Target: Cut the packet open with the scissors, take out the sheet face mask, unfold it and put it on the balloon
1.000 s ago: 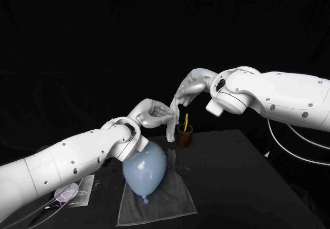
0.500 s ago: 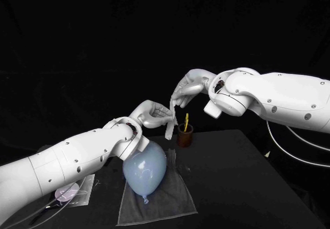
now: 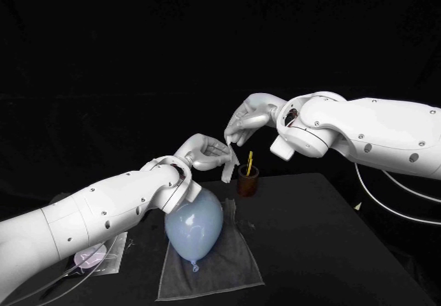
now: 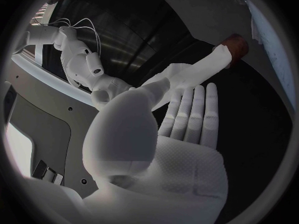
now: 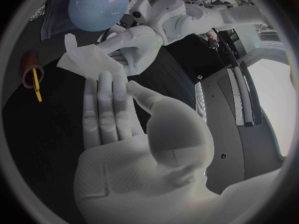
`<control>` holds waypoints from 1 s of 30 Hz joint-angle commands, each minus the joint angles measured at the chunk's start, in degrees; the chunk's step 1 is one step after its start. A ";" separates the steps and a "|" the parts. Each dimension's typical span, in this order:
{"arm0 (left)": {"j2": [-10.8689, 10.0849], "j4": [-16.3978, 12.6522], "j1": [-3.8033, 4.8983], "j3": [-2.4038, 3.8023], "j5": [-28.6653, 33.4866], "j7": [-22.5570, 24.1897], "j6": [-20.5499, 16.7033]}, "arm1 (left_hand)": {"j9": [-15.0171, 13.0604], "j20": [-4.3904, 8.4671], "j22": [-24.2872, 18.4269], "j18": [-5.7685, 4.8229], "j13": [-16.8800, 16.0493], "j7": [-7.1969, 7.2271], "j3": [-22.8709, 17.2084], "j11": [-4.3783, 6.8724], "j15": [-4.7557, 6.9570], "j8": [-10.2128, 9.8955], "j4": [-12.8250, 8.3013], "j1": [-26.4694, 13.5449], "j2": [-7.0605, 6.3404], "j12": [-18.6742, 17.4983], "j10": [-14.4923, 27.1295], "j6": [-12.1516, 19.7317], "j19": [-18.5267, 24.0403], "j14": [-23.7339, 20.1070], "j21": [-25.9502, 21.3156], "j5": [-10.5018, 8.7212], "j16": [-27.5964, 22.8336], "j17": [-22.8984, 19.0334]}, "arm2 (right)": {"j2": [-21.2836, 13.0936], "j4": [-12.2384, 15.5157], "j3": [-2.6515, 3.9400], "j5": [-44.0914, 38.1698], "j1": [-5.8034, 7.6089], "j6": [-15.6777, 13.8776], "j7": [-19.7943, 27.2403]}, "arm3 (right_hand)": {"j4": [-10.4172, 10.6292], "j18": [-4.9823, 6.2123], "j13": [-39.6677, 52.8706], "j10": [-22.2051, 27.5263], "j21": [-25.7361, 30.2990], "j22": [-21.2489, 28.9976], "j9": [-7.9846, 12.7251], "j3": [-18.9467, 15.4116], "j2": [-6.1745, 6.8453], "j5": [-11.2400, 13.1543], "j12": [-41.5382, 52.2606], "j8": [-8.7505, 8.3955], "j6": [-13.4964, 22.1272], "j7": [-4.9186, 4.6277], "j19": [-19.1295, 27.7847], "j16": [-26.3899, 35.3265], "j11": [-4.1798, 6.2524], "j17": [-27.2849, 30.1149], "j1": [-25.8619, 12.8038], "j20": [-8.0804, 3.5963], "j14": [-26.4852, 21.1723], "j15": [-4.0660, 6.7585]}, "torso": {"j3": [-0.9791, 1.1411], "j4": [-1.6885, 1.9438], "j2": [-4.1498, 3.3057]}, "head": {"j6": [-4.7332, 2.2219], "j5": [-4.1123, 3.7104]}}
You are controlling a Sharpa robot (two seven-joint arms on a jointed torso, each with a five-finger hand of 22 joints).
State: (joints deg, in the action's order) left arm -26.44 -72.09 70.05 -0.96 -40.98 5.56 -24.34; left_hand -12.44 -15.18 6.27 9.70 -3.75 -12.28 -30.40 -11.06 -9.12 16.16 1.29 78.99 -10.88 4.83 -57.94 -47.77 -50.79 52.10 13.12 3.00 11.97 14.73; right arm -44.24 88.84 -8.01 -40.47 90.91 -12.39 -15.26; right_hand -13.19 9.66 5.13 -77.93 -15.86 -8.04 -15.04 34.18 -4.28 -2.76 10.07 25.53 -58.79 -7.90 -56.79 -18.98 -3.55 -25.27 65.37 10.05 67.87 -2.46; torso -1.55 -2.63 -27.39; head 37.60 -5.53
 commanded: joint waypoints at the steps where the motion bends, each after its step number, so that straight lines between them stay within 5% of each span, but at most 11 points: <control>1: 0.30 -0.06 -0.04 0.06 1.17 0.22 -1.12 | -0.12 -0.47 -0.24 0.80 -0.06 -1.58 0.60 -0.03 -0.03 -0.26 0.13 -0.10 -0.33 -0.27 0.69 0.55 0.10 -0.46 -0.52 -0.22 -0.48 -0.13 | 0.12 0.16 0.08 0.37 0.01 -0.16 0.98 | 0.01 0.75 0.06 -0.05 -0.27 -0.08 -1.12 0.40 0.01 -0.22 0.16 0.23 -1.50 1.21 0.22 0.36 0.18 -0.07 0.36 -0.29 0.43 0.14 | -0.01 0.05 -0.01 | 0.00 0.02; 17: 0.99 0.42 -0.05 0.07 1.36 -0.72 -3.06 | -0.91 -1.46 -2.59 0.19 -0.17 -3.12 7.66 -1.48 -1.39 -1.38 2.27 -1.20 -1.16 0.77 5.33 3.86 2.77 -2.83 -4.79 -0.20 -3.57 -1.36 | 0.72 0.67 0.08 1.72 -0.03 -0.88 1.65 | 0.08 0.75 0.07 -0.05 -0.31 -0.11 -1.13 0.51 0.07 -0.21 0.16 0.22 -1.50 1.20 0.25 0.40 0.17 -0.10 0.32 -0.29 0.44 0.13 | 0.01 -0.01 0.00 | 0.00 0.15; 24: 1.33 0.71 -0.05 0.07 1.37 -1.45 -3.63 | -2.82 -1.40 -2.50 -1.57 -0.82 -3.60 17.70 -1.95 -1.99 1.98 5.50 2.64 1.23 5.66 8.40 6.55 5.74 -4.41 -7.66 -0.20 -5.18 -1.88 | 1.20 0.44 0.08 2.81 -0.05 -1.51 2.16 | 0.11 0.74 0.08 -0.06 -0.34 -0.13 -1.13 0.57 0.08 -0.22 0.17 0.22 -1.51 1.20 0.27 0.41 0.17 -0.11 0.31 -0.29 0.45 0.13 | -0.02 -0.04 0.02 | -0.07 0.13; 30: 1.37 0.57 -0.06 0.08 1.38 -1.18 -3.56 | -4.06 -1.47 -2.47 -1.76 -1.40 -3.22 19.39 -1.58 -1.76 5.20 6.87 5.61 2.99 9.56 8.91 6.36 6.27 -3.83 -8.16 -0.20 -5.18 -1.82 | 1.58 -0.03 0.08 3.17 -0.06 -1.79 2.35 | 0.17 0.74 0.08 -0.06 -0.38 -0.16 -1.13 0.68 0.11 -0.24 0.16 0.21 -1.51 1.20 0.30 0.45 0.16 -0.13 0.30 -0.29 0.46 0.12 | 0.00 0.01 0.00 | -0.05 0.14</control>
State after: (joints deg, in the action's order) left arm -25.22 -71.38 70.02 -0.94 -39.86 4.19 -27.28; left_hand -16.47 -16.69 3.73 8.81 -5.14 -10.87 -11.02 -12.85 -10.99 21.39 8.08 84.42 -7.57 14.39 -48.99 -41.31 -44.52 48.18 5.26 3.00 6.86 12.92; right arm -42.71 88.95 -8.01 -37.98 90.84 -13.22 -13.78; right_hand -12.97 9.59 5.15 -77.91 -15.85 -8.16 -15.04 34.40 -4.04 -2.78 10.07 25.68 -58.70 -7.80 -56.77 -18.75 -3.72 -25.31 65.13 10.04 67.86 -2.46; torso -1.55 -2.65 -27.38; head 37.51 -5.43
